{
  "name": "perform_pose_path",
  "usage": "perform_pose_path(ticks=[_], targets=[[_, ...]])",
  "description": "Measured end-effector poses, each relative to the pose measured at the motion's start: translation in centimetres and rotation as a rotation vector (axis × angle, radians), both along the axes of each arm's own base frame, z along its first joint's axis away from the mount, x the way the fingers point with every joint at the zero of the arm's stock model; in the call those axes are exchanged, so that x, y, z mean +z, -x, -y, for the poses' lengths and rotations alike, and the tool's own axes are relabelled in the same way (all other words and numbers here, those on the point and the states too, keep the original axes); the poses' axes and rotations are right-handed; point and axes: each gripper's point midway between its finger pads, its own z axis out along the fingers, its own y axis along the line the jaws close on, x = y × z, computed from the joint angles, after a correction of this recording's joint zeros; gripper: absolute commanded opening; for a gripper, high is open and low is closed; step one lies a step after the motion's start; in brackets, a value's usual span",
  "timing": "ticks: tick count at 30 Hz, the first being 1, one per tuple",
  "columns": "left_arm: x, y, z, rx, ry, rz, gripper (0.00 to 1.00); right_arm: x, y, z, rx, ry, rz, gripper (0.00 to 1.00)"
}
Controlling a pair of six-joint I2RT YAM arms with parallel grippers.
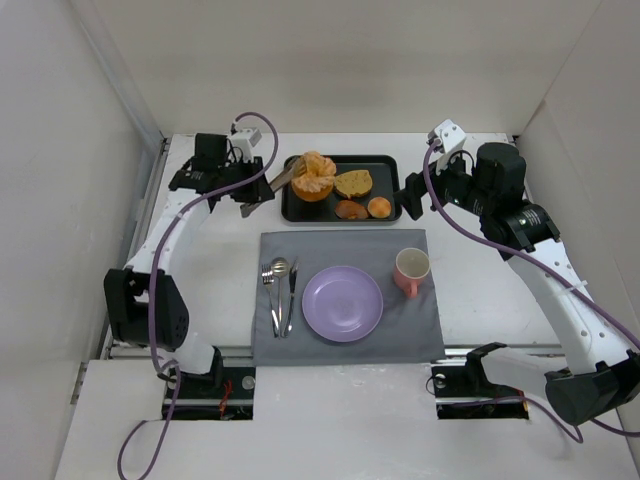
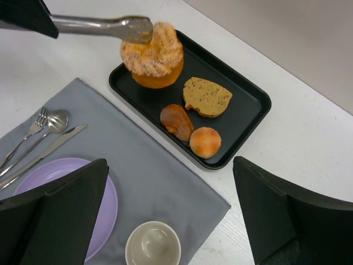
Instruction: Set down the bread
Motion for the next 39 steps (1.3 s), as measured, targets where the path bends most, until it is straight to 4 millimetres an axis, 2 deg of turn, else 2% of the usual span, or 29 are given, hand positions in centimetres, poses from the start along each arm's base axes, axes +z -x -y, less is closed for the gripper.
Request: perform_pose_path(ticks=[4,7,11,14,18,23,29,33,39], targets=[[4.9,0.5,0.4,-0.009,0.043,0.109,0.02,0.0,0.0,0.0,-0.001,0.0,0.0,1.0],[8.2,1.8,0.6,-0.021,0.067,0.187,0.01,0.0,-0.1,0.1,-0.005,0.002,0.001,1.0],[11.4,5.9,1.6,-0.058,0.085,0.26,0.01,-0.2,-0.2,0.2,-0.016,0.004,0.004,1.0],[12.0,10.3,2.0,-0.09,0.111,0.286,0.01,-0.5,-0.3,0.3,-0.023,0.007,0.0,1.0],[11.2,15.8,1.5,-0.098,0.141,0.272,0.01,-0.4,-0.4,0.4,-0.03,0.009,0.005,1.0],[8.7,19.6,0.6,-0.073,0.153,0.198,0.01,-0.4,-0.6,0.6,-0.046,0.013,0.009,1.0],[4.7,22.0,0.7,-0.079,0.15,0.062,0.01,-0.3,-0.8,0.8,-0.057,0.017,0.014,1.0],[2.1,22.9,0.7,-0.067,0.146,-0.03,0.01,-0.3,-0.9,1.0,-0.066,0.02,0.015,1.0],[0.2,23.9,0.7,-0.059,0.159,-0.092,0.01,-0.3,-0.9,1.1,-0.071,0.022,0.016,1.0]])
